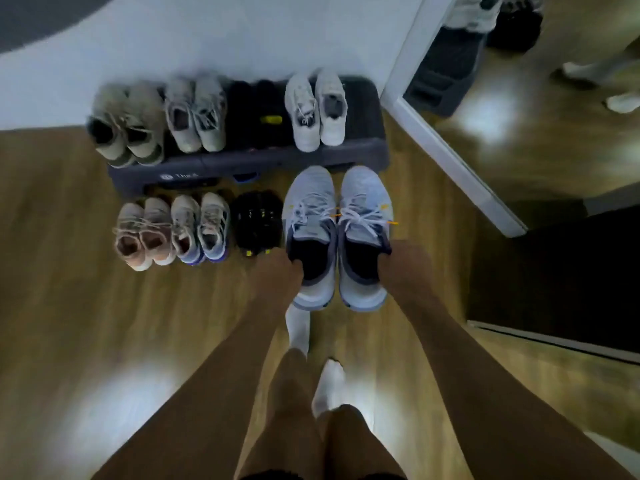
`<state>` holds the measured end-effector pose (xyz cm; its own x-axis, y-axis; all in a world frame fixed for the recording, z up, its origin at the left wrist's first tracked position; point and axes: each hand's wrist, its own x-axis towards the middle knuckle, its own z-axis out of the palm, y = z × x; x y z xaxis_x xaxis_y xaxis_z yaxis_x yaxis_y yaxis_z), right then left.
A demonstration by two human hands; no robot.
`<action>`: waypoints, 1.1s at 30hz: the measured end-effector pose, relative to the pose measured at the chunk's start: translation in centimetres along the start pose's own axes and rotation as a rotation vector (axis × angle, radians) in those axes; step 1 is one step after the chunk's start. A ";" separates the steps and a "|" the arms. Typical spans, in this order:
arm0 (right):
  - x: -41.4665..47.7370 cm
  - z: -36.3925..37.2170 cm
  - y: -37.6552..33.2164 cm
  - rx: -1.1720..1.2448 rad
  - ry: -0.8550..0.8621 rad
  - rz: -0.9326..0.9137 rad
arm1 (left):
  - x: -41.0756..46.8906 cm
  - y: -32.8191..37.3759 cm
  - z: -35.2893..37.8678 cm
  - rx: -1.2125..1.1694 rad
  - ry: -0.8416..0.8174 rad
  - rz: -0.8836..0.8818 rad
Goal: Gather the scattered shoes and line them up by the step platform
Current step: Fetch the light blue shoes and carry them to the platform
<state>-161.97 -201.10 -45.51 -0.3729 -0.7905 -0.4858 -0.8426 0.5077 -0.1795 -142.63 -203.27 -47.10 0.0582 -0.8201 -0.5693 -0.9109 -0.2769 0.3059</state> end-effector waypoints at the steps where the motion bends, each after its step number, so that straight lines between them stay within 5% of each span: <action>1: 2.6 1.6 0.1 0.003 -0.006 -0.003 | 2.4 -0.1 1.4 -0.005 -0.003 -0.025; 19: 36.0 29.5 1.6 -0.063 -0.101 -0.070 | 36.5 -6.1 25.8 -0.168 -0.101 -0.308; 28: 40.5 36.7 2.8 0.076 -0.147 0.019 | 41.6 -7.8 31.4 -0.213 -0.091 -0.430; 33: 39.5 35.8 1.9 0.033 -0.305 0.062 | 41.3 -6.5 30.1 -0.132 -0.236 -0.454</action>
<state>-164.36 -219.08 -95.63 -0.2854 -0.6207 -0.7302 -0.8068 0.5669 -0.1666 -146.60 -220.26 -95.51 0.3276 -0.4718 -0.8186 -0.7550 -0.6516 0.0734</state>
